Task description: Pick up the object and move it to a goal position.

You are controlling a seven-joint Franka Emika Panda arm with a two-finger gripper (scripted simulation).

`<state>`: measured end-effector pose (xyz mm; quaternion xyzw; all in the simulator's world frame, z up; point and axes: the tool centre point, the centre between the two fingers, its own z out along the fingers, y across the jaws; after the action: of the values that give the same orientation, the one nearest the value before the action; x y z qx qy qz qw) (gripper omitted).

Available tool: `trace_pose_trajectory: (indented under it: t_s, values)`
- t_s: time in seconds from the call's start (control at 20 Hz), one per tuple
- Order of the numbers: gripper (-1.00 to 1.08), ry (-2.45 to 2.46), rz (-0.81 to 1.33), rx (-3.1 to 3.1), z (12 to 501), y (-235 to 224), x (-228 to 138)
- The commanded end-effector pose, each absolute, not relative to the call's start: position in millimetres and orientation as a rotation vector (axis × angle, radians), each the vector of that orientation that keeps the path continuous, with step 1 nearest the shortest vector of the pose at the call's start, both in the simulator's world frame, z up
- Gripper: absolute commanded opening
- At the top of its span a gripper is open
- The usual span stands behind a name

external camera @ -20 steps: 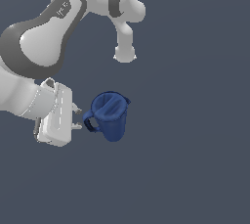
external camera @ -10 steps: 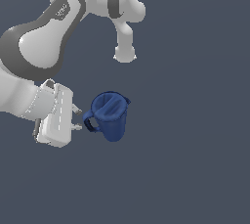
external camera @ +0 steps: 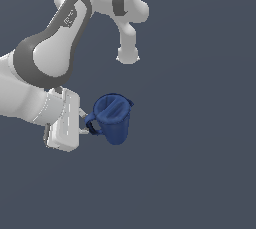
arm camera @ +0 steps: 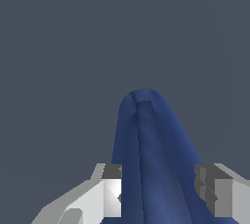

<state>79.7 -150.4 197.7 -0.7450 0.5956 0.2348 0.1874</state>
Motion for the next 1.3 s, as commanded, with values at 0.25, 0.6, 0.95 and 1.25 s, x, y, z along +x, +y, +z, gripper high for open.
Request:
trace_pose_trajectory:
  t_s: [0.25,0.6,0.95,1.25]
  values:
    - [-1.00,1.677,0.661,-2.095,192,-147,79]
    - [-1.00,1.677,0.661,-2.095,192,-147,79]
    - [-1.00,1.677,0.661,-2.095,197,-144,78]
    - [-1.00,1.676,0.661,-2.095,219,-134,72]
